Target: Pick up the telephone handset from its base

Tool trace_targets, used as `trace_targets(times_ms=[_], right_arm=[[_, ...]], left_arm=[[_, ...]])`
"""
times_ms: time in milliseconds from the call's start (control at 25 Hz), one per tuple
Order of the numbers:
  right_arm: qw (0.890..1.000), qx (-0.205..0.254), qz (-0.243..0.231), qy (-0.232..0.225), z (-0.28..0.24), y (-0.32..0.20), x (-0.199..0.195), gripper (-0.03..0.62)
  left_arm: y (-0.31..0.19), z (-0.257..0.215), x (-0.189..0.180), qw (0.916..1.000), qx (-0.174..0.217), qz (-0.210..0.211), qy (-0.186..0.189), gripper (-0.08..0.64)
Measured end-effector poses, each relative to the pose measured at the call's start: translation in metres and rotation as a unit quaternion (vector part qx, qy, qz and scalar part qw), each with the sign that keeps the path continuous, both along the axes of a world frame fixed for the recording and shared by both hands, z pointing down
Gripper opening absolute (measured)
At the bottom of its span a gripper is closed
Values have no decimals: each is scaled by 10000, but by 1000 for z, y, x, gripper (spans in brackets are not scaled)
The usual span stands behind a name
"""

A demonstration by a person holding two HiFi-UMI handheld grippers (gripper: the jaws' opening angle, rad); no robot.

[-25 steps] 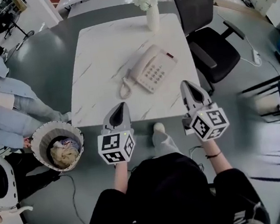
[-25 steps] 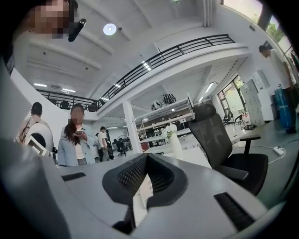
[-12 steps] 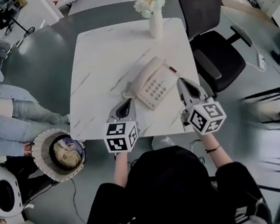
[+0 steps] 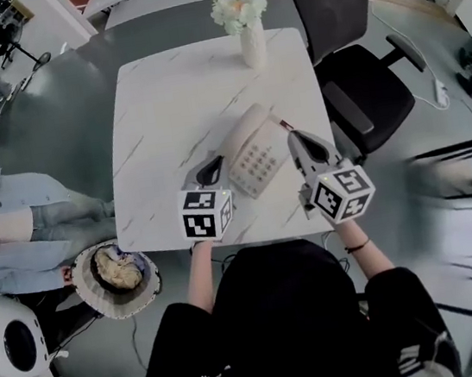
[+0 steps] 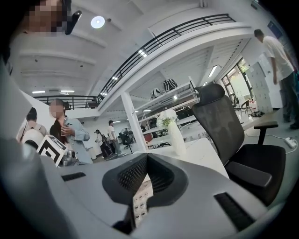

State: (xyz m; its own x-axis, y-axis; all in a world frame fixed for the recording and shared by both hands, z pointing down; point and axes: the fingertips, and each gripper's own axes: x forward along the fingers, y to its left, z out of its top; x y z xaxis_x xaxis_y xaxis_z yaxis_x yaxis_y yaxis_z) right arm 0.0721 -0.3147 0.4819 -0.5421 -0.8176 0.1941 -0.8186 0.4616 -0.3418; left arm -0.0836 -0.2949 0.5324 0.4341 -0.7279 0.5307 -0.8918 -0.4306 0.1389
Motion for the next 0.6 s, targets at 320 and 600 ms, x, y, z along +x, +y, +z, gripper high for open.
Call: trace_targets(times_ms=[320, 600], right_arm=[[9997, -227, 41, -23, 13, -12, -6, -9], [9989, -359, 266, -139, 21, -21, -3, -9]], left_arm=[[-31, 10, 7, 9979, -118, 532, -351, 46], [-53, 26, 18, 9913, -263, 1144, -591, 171]])
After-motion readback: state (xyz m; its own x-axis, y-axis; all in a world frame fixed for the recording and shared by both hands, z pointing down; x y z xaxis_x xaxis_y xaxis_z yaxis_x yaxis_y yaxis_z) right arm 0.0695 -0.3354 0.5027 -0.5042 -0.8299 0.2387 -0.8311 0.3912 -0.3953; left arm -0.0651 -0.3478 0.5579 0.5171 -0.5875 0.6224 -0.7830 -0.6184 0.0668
